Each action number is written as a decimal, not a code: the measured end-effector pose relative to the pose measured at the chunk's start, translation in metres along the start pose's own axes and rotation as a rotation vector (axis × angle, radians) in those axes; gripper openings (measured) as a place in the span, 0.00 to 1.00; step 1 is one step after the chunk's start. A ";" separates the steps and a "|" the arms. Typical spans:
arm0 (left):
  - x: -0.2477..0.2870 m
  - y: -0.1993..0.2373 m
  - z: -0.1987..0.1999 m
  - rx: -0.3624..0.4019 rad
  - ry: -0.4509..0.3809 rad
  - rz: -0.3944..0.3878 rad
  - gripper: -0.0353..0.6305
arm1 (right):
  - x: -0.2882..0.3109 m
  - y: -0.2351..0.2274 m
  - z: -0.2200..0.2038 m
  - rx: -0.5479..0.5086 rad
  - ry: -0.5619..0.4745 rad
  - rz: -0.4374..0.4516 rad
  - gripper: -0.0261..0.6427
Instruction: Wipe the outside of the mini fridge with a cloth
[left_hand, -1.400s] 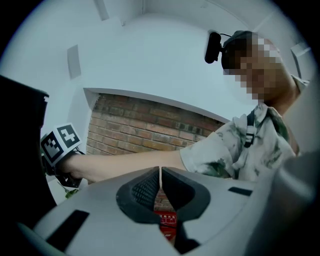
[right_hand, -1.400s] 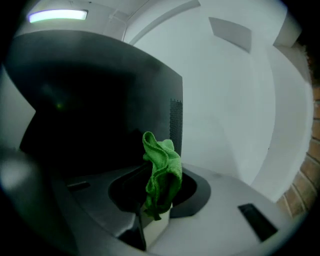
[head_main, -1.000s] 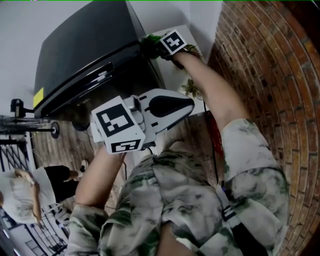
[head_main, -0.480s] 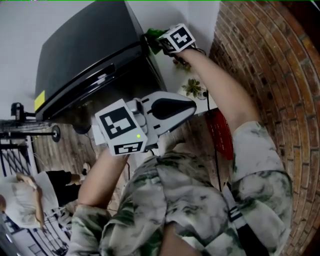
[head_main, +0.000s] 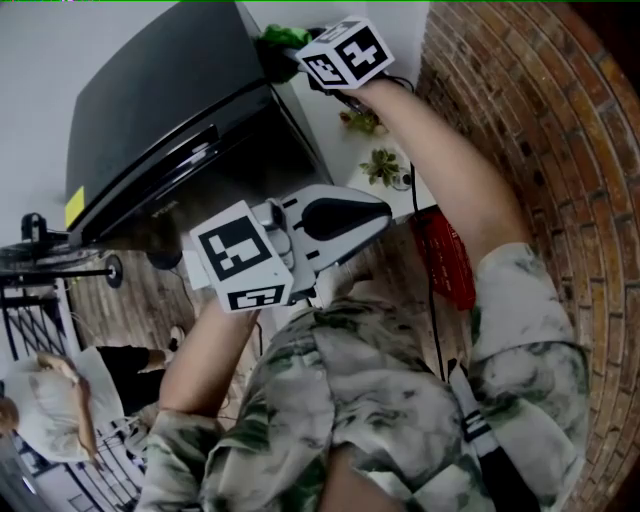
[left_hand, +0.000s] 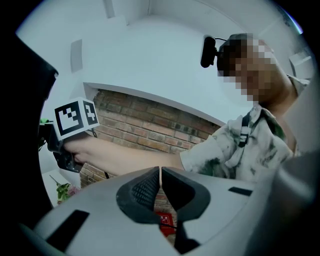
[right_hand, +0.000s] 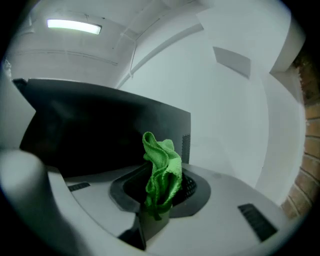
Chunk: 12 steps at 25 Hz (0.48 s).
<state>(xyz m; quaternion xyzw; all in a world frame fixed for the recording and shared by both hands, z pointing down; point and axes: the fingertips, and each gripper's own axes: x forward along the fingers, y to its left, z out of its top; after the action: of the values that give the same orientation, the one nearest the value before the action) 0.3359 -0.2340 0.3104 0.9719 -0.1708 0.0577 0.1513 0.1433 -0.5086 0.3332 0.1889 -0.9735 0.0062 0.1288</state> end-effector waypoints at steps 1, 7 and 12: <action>0.000 0.000 -0.001 -0.003 0.000 0.000 0.10 | 0.001 0.005 -0.002 -0.005 -0.001 0.005 0.18; 0.000 0.003 -0.007 -0.015 0.001 0.009 0.10 | 0.022 0.007 -0.067 0.056 0.073 0.005 0.18; -0.002 0.007 -0.012 -0.025 0.003 0.021 0.09 | 0.040 0.008 -0.130 0.111 0.149 -0.011 0.18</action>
<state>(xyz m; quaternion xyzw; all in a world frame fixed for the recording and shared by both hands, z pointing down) 0.3308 -0.2357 0.3229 0.9680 -0.1813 0.0588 0.1633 0.1372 -0.5078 0.4697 0.2001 -0.9584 0.0734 0.1900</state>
